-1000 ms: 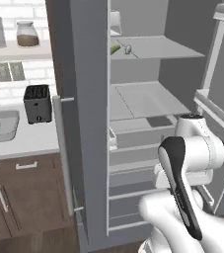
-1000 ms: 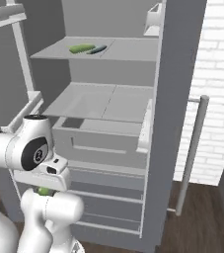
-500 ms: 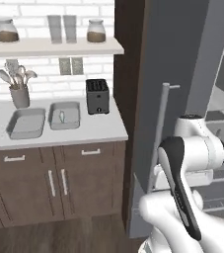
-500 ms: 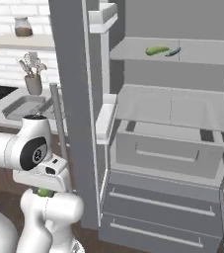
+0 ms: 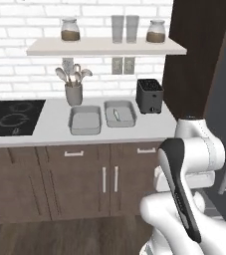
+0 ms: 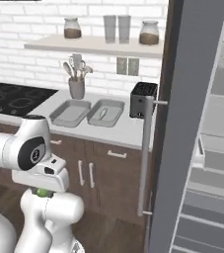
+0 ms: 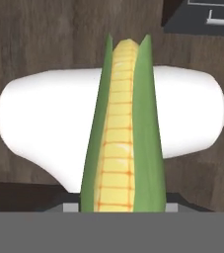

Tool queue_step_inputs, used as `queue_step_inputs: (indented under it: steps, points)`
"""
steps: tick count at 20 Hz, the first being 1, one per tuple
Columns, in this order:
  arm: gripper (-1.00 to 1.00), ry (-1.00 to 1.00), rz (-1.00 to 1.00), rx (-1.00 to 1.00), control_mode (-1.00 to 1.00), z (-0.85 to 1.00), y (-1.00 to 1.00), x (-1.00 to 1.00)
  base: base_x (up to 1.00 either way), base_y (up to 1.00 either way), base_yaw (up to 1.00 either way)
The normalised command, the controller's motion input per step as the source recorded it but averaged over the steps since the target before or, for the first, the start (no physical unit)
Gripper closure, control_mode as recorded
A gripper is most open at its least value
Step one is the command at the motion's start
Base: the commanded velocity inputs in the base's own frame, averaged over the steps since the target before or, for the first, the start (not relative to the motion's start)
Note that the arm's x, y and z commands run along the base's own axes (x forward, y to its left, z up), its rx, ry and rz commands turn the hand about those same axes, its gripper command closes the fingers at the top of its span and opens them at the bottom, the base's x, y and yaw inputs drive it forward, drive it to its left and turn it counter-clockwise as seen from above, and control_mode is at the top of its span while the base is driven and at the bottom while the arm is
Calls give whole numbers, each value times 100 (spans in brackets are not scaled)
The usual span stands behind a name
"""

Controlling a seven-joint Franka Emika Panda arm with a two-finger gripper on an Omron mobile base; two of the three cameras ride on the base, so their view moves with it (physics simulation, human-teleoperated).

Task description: Place one corn and one fish in each tupperware on the nearby counter, to pack two identical lunches.

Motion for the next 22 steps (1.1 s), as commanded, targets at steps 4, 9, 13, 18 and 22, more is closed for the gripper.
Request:
queue_step_inputs:
  steps: [4,9,13,18,22]
  points:
    - [100,0,0,0,100,0,0,0,86,36,0]
    - [100,0,0,0,100,0,0,0,100,37,-2]
    - [100,0,0,0,100,0,0,0,88,5,-8]
    - [100,0,0,0,100,0,0,0,56,0,-21]
    - [100,0,-12,0,-100,0,0,36,11,0,-5]
